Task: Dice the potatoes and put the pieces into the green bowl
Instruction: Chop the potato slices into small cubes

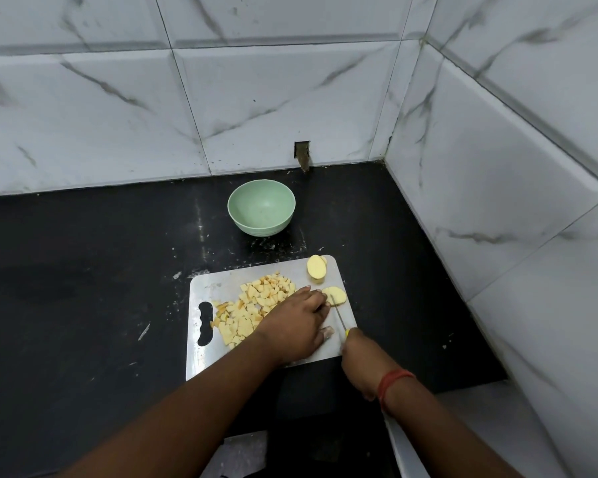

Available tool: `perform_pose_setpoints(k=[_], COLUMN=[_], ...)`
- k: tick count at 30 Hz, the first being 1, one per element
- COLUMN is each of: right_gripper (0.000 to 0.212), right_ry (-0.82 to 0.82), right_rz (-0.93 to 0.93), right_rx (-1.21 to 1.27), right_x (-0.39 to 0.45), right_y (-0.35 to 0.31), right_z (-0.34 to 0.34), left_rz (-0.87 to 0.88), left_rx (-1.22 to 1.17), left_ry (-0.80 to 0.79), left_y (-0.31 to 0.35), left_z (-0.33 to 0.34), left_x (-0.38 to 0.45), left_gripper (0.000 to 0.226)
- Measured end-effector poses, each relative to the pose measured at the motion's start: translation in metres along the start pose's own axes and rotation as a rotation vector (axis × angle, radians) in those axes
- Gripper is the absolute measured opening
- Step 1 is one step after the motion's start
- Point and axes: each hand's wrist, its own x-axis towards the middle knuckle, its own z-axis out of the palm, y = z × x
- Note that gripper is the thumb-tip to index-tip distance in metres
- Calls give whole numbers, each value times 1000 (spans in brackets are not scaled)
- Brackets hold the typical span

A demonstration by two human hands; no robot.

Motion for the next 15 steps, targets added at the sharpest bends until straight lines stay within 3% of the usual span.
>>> perform_pose_setpoints(k=[6, 15], right_gripper=[32, 21], right_ry=[-16, -12], right_rz=[16, -16], right_rx=[1, 241], right_x=[-13, -19], right_y=[11, 12], right_z=[14, -22], left_rz=[-18, -51], left_rx=[-34, -134], left_ry=[4, 6], left_y=[2, 1], left_z=[-3, 9], left_x=[-2, -12], left_gripper=[62, 65])
